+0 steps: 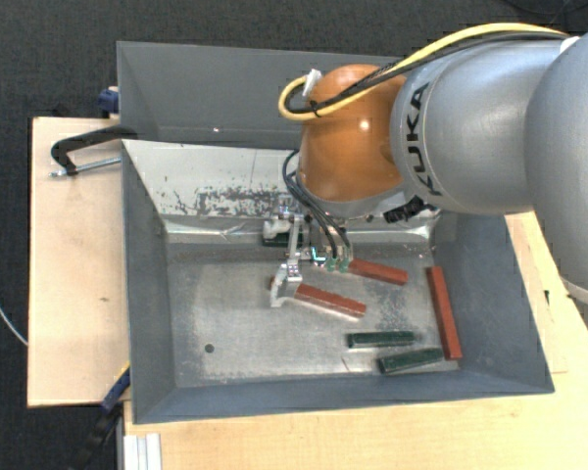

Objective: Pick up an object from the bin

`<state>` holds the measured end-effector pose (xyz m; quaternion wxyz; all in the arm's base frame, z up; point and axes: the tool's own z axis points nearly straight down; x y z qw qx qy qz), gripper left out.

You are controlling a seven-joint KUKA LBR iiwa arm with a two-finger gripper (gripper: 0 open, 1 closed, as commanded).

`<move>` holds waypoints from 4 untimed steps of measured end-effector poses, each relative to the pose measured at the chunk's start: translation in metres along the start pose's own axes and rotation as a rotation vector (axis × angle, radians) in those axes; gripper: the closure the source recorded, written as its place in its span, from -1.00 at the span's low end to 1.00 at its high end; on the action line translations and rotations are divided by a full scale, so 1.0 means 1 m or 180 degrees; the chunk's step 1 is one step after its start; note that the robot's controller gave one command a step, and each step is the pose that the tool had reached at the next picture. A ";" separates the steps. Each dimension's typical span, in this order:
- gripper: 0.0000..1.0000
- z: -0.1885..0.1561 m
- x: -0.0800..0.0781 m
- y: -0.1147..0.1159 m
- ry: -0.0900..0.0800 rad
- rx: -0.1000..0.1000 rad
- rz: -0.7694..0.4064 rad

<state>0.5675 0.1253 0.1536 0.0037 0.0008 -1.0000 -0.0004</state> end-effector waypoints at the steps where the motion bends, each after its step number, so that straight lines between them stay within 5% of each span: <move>1: -1.00 -0.004 -0.002 0.000 -0.0027 -0.0003 0.0002; 2: 1.00 0.076 0.022 -0.087 -0.0022 -0.0009 -0.0513; 3: 1.00 0.076 0.022 -0.087 -0.0022 -0.0009 -0.0513; 4: 1.00 -0.071 0.043 -0.085 -0.0046 0.0001 -0.0523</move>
Offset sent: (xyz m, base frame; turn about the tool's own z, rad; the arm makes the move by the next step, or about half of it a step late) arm -0.0250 -0.0898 -0.0836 -0.1606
